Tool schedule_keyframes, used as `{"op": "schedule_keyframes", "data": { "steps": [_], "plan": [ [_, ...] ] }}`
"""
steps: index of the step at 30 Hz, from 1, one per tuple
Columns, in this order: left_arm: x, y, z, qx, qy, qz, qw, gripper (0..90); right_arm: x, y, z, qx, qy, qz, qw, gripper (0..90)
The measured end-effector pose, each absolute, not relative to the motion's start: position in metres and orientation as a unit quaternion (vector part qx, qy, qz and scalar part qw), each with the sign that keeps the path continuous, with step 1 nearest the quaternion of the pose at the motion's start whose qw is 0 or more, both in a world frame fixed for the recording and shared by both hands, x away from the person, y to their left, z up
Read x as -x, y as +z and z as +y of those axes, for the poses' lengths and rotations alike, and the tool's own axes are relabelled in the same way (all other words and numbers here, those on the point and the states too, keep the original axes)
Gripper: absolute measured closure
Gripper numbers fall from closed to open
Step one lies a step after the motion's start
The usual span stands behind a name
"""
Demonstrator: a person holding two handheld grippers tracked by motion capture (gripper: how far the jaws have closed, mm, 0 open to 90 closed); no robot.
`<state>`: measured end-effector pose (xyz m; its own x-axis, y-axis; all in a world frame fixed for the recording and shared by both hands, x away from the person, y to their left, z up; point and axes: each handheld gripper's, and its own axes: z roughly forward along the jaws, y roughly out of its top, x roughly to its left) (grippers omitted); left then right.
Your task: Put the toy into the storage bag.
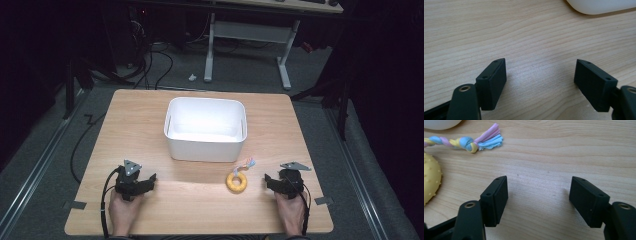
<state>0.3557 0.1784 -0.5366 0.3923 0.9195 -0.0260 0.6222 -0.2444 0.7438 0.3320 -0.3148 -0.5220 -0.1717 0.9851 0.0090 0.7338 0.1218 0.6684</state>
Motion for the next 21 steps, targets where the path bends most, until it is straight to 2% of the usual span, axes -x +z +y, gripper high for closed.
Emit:
{"op": "schedule_keyframes", "data": {
  "steps": [21],
  "plan": [
    [-0.3558,-0.5365,0.1786,-0.759,0.214,0.508,0.347,26.1,-0.3243,-0.5151,-0.3143,-0.583,0.292,0.730,0.206,35.6]
  ]
}}
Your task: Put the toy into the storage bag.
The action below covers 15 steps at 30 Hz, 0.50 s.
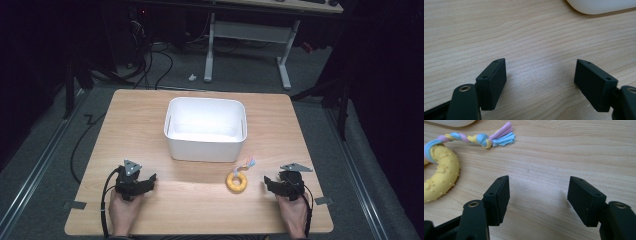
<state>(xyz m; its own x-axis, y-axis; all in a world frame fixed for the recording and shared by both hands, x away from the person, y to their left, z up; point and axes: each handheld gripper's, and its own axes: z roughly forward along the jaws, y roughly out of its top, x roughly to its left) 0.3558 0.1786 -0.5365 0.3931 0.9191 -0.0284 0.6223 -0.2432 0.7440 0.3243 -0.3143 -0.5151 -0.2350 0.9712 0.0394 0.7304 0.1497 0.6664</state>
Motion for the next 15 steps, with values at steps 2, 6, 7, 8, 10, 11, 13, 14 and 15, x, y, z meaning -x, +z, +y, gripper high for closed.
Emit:
{"op": "schedule_keyframes", "data": {
  "steps": [2,6,7,8,10,11,13,14,15],
  "plan": [
    [-0.356,-0.537,0.179,-0.759,0.214,0.508,0.347,25.9,-0.322,-0.512,-0.313,-0.578,0.293,0.733,0.208,36.6],
    [-0.356,-0.537,0.179,-0.759,0.213,0.508,0.347,26.0,-0.316,-0.507,-0.309,-0.569,0.302,0.735,0.212,39.6],
    [-0.356,-0.537,0.179,-0.759,0.213,0.508,0.347,25.9,-0.315,-0.506,-0.308,-0.566,0.305,0.736,0.212,40.3],
    [-0.356,-0.537,0.179,-0.759,0.213,0.508,0.347,25.9,-0.314,-0.504,-0.307,-0.563,0.307,0.738,0.212,41.1],
    [-0.356,-0.537,0.179,-0.759,0.213,0.508,0.348,26.0,-0.312,-0.500,-0.305,-0.554,0.307,0.744,0.210,43.0],
    [-0.356,-0.537,0.179,-0.759,0.213,0.508,0.348,25.9,-0.312,-0.500,-0.305,-0.554,0.307,0.744,0.210,43.0],
    [-0.356,-0.537,0.179,-0.759,0.213,0.508,0.348,25.9,-0.312,-0.496,-0.302,-0.546,0.307,0.754,0.199,42.8],
    [-0.356,-0.537,0.179,-0.759,0.213,0.508,0.348,26.0,-0.312,-0.495,-0.301,-0.543,0.305,0.757,0.197,42.6],
    [-0.356,-0.537,0.179,-0.759,0.213,0.508,0.348,26.0,-0.312,-0.494,-0.300,-0.542,0.304,0.759,0.195,42.5]
  ]
}}
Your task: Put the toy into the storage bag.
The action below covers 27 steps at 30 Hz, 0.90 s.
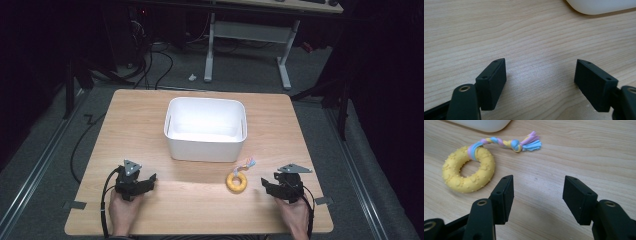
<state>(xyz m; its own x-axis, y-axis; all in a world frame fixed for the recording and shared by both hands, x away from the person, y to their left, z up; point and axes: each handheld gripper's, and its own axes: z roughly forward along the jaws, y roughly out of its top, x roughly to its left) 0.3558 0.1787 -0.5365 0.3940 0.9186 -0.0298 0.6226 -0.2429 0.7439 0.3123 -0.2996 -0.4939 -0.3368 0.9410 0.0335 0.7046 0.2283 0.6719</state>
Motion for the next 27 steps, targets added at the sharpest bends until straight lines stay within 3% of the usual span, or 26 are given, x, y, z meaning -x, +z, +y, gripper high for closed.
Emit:
{"op": "schedule_keyframes", "data": {
  "steps": [27],
  "plan": [
    [-0.356,-0.537,0.179,-0.759,0.213,0.507,0.348,25.8,-0.335,-0.477,-0.242,-0.473,0.276,0.825,0.136,52.0]
  ]
}}
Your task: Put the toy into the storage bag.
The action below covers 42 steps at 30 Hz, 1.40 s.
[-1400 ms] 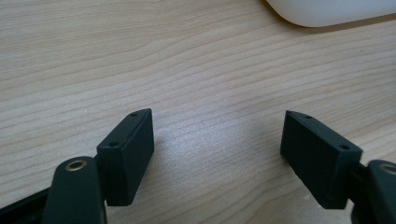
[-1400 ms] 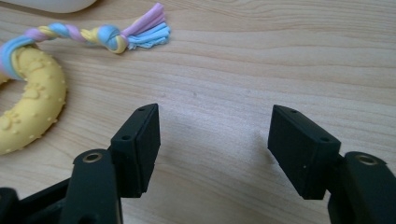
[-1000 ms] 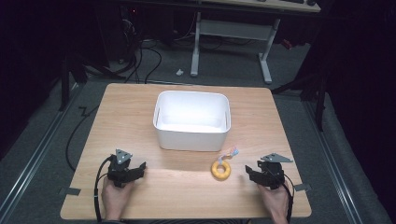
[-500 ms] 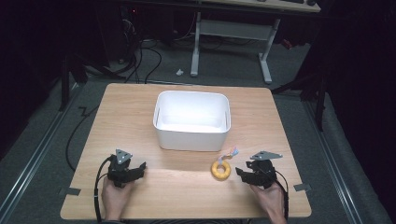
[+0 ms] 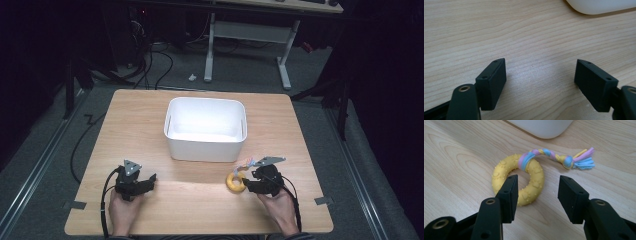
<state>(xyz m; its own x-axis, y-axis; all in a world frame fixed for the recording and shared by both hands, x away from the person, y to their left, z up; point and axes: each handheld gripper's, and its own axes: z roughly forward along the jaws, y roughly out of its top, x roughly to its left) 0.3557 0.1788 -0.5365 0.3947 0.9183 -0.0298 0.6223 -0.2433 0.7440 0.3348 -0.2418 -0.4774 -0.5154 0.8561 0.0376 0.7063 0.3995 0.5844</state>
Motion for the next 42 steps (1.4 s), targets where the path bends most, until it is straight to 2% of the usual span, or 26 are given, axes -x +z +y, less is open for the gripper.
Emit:
{"op": "schedule_keyframes", "data": {
  "steps": [29,33,42],
  "plan": [
    [-0.356,-0.537,0.179,-0.758,0.211,0.508,0.350,25.6,-0.362,-0.496,-0.220,-0.476,0.204,0.847,0.121,58.0],
    [-0.356,-0.537,0.179,-0.758,0.211,0.508,0.350,25.6,-0.363,-0.499,-0.218,-0.474,0.199,0.850,0.116,62.7],
    [-0.356,-0.536,0.179,-0.759,0.211,0.508,0.350,25.6,-0.363,-0.499,-0.218,-0.471,0.197,0.852,0.119,66.5]
  ]
}}
